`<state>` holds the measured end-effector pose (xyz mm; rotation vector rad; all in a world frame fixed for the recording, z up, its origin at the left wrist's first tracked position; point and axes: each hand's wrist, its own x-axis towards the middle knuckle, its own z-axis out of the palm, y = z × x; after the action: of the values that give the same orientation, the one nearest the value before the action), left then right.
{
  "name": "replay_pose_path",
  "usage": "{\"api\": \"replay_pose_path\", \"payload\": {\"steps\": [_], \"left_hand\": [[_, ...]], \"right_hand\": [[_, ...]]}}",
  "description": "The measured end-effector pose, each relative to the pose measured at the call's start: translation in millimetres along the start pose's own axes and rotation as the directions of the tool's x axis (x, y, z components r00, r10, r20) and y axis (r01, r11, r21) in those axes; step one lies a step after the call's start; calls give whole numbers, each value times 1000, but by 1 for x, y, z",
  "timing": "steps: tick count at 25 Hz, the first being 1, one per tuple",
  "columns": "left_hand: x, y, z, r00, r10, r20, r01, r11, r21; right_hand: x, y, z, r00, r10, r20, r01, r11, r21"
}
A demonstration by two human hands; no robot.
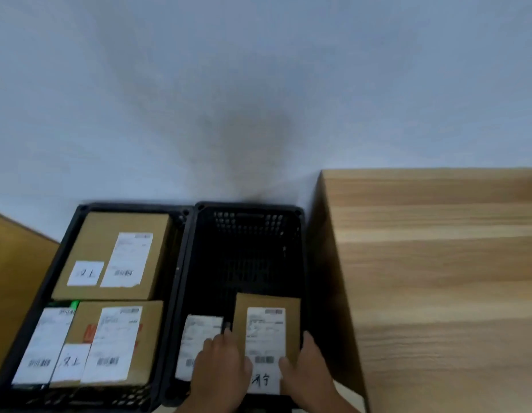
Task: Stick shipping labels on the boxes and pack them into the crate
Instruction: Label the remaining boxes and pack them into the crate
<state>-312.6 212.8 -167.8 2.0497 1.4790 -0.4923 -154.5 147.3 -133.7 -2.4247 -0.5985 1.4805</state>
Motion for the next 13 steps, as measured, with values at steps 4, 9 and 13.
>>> {"api": "replay_pose_path", "payload": {"steps": [4, 9, 13], "left_hand": [[-28, 61, -63, 978, 205, 25, -205, 979, 8], [-76, 199, -117, 850, 517, -102, -496, 851, 176], [-137, 327, -113, 729, 635, -255, -601, 773, 206]], "right_hand": [[-64, 0, -86, 991, -103, -90, 99, 994, -46], [-136, 62, -202, 872, -187, -452, 135, 980, -145], [-179, 147, -283, 732, -155, -663, 73, 986, -149]]}}
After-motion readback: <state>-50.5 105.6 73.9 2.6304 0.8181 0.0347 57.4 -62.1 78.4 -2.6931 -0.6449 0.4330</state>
